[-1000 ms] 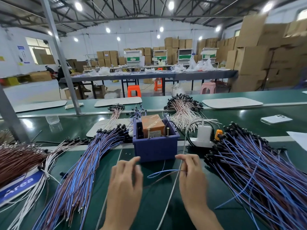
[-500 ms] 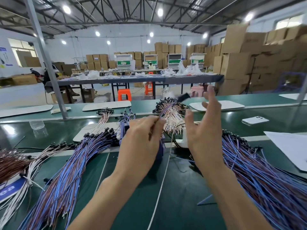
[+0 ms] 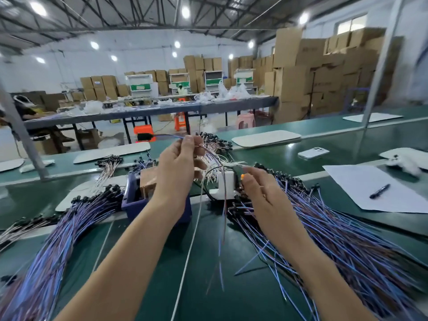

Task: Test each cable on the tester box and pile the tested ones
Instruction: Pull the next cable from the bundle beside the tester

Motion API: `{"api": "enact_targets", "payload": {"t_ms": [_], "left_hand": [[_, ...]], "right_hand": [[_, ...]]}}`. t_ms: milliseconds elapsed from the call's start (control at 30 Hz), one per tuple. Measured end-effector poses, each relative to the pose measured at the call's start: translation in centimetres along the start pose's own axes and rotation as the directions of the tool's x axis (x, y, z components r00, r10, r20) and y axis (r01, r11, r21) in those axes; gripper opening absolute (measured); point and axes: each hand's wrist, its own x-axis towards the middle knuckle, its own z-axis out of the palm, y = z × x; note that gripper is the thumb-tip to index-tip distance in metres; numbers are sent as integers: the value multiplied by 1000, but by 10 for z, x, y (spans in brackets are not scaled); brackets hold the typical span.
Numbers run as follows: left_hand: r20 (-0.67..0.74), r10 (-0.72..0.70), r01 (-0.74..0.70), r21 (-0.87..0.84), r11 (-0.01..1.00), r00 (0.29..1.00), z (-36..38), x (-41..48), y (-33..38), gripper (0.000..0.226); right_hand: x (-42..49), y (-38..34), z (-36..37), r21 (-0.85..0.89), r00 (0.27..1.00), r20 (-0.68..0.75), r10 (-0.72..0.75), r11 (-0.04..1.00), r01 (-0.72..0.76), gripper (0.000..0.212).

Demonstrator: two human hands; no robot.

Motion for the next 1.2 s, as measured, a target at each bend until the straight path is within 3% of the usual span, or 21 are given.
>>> {"api": "enact_targets", "payload": {"t_ms": [100,167,233,367,433,500,667,733,767,833,900,1000,1200], "left_hand": [[127,-82,86,-29,996,989,28,-3,-12,30],[205,-124,136,-49,989,971,45,-5,-17,31],[236,-154,171,-57,984,960,60,-3,-21,32],[261,-181,191,-16,981,948,80,9,-28,30],[245,-166,169,9,986,955,87,17,-31,30],[189,-148,148,14,989,971,93,26,-36,29],[201,-256,223,173,959,945,121,43,-58,33],[260,-362,262,351,899,895,133,49,-68,37],[292,-381,197,504,841,877,136,53,-75,42],[362,-339,-85,782,617,868,137,62,-86,54],[380,-279,-228,862,453,882,133,65,-96,58],[428,-194,-277,806,522,883,124,65,-103,57],[478,-63,-287,621,730,876,70,42,-112,49]], "right_hand": [[3,8,-14,8,998,-36,55,998,-54,60],[6,10,-22,21,997,-53,51,999,-50,43],[9,12,-31,151,997,-51,61,987,-53,23],[7,22,-54,303,991,14,131,944,-129,24],[8,28,-69,174,991,-42,130,977,-121,22],[8,33,-83,-75,990,-122,66,994,-76,20],[6,39,-105,-537,987,-158,40,835,-120,27],[4,48,-108,-640,980,-167,108,745,-191,27],[3,53,-109,-685,972,-176,153,690,-233,28],[-2,63,-108,-747,952,-190,240,594,-299,30],[-9,72,-104,-789,937,-186,295,524,-321,34],[-14,77,-94,-797,947,-237,215,515,-316,38],[-5,59,-50,-677,964,-248,-100,729,-98,31]]}}
